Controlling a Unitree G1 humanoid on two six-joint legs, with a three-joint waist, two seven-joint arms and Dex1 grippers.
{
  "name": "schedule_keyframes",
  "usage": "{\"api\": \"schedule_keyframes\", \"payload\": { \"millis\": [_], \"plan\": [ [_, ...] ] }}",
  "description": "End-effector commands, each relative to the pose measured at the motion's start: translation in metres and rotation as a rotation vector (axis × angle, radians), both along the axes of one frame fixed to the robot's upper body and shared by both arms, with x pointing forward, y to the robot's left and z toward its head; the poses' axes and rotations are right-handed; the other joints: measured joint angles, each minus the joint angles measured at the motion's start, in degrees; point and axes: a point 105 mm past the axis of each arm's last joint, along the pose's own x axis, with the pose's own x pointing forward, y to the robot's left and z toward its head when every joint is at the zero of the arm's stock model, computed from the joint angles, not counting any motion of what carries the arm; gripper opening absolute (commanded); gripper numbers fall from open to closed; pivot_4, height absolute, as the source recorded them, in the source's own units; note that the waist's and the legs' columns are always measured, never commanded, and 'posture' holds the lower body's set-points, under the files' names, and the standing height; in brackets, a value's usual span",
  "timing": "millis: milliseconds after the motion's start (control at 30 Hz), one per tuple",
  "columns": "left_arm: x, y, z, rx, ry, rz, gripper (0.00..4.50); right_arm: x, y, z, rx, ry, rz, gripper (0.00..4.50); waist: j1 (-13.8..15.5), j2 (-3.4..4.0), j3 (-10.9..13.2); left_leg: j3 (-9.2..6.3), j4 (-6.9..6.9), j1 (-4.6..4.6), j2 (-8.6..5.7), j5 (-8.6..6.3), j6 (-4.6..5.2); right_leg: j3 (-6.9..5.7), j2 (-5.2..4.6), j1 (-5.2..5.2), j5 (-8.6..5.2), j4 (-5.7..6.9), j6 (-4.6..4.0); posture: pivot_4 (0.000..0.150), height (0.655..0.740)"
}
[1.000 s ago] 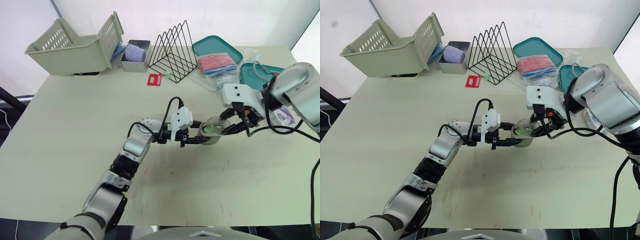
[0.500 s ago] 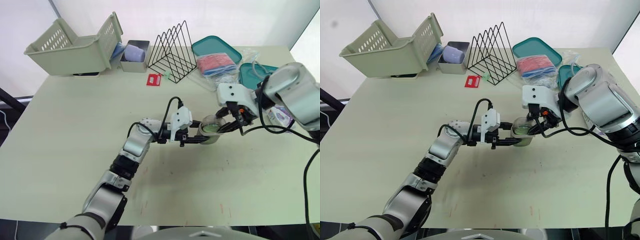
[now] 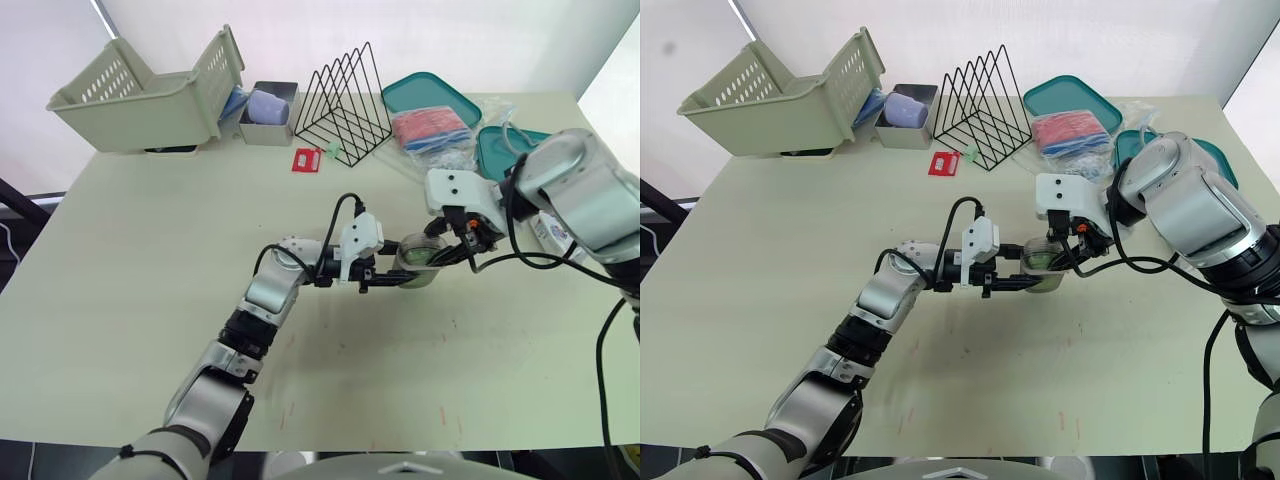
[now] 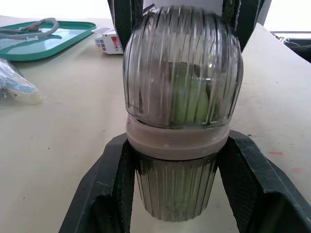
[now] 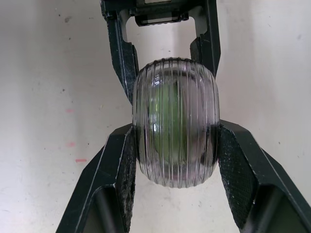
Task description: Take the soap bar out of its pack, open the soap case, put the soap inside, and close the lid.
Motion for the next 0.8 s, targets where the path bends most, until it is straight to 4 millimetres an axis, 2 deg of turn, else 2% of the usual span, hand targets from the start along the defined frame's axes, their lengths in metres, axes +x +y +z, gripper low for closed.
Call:
{"api": "schedule_keyframes", "payload": {
  "millis": [33,433,800],
  "plan": [
    [-0.006,-0.01,0.016,-0.054,-0.048,-0.04,1.97,-0.001,0.005,-0.021,-0.021,0.046,0.002,1.79,-0.05,-0.01,-0.01,0.0,0.0,0.01,0.0,0.0,0.0,0.0,0.0,0.0,0.0,0.0,0.0,0.15,0.74],
    [-0.006,-0.01,0.017,-0.059,-0.048,-0.036,1.97,0.001,0.006,-0.038,-0.036,0.068,-0.013,1.79,-0.1,-0.2,-0.26,0.0,0.0,0.1,0.02,0.0,0.0,0.0,0.02,0.08,0.0,0.03,0.0,0.15,0.74],
    [-0.007,-0.01,0.017,-0.057,-0.048,-0.042,1.97,0.002,0.006,-0.027,-0.01,0.023,0.003,1.79,-0.12,-0.22,-0.3,0.0,0.0,0.12,0.02,0.0,0.0,0.0,0.02,0.09,0.0,0.05,-0.01,0.15,0.74]
  ]
}}
